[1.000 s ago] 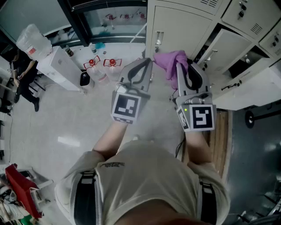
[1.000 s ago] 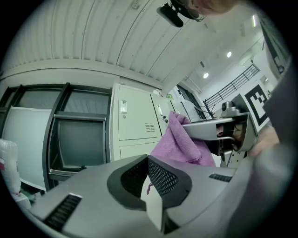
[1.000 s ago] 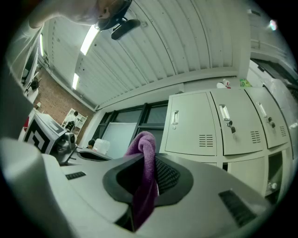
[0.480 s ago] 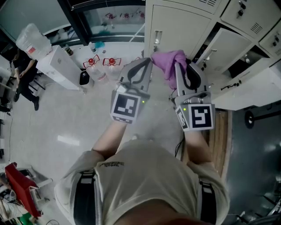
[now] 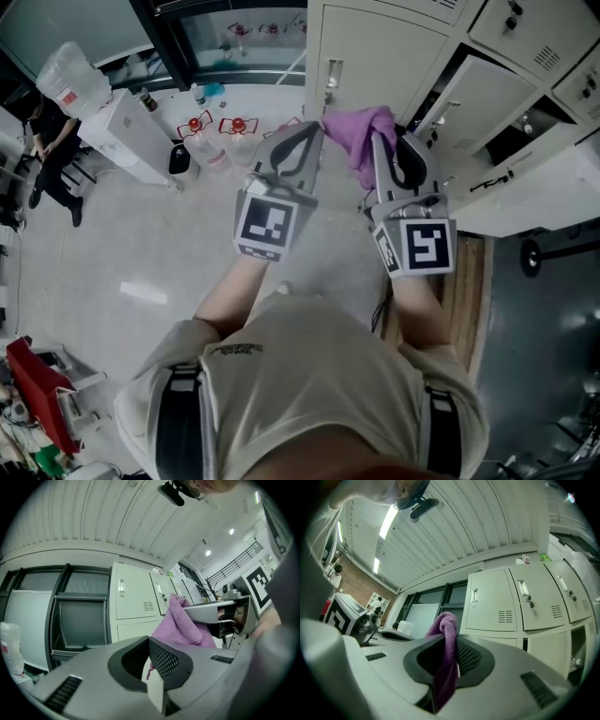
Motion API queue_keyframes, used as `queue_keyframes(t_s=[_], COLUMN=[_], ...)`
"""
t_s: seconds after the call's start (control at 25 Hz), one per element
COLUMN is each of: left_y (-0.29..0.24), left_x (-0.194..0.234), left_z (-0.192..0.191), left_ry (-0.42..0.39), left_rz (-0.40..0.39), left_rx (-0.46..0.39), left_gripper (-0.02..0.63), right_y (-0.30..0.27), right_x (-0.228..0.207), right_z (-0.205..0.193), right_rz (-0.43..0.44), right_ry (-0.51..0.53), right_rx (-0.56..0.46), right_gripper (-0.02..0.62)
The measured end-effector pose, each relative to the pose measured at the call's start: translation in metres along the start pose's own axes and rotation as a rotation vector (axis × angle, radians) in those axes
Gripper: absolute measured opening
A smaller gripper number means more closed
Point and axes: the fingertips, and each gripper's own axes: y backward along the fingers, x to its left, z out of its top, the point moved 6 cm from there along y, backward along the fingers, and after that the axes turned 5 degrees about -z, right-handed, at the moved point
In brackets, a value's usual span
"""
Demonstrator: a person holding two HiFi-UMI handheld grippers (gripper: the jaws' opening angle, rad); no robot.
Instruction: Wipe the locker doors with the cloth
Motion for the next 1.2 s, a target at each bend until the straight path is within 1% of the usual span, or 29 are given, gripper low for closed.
queue_keyframes(t_s=[0.32,0.44,0.64,0.88,1.2], left_y=[0.000,-0.003,-0.007,-0.016,-0.039], left_x=[-0.013,-0.014,-0.013,-0.003,0.023], left_z=[0.004,0.004,0.010,0.010,-0.006], left_ry=[-0.006,-0.001,-0.017,-0.030,-0.007], left_rz=[0.045,0.067,0.091,0.099,0.076], left_rx=[0.012,0.010,0.007,-0.008,-0.013], left_gripper=[0.000,0.000,0.000,0.000,0.000], right_y=[0.010,0.011,0.005,-0.013,-0.053], right_x=[-0.014,-0.020,-0.026,-0.029,-0.028], right_z=[-0.001,-0.001,-0.002,-0.005,-0.016], right_rz=[0.024,0.027,0.038,0.049,0.056], right_ry=[-0.028,-0.039,-0.054,-0.061,-0.042], right_rx=[-0.020,-0.035,-0.045,-0.058,-0.050], right_gripper=[0.048,0.048,0.048,0.048,0.048])
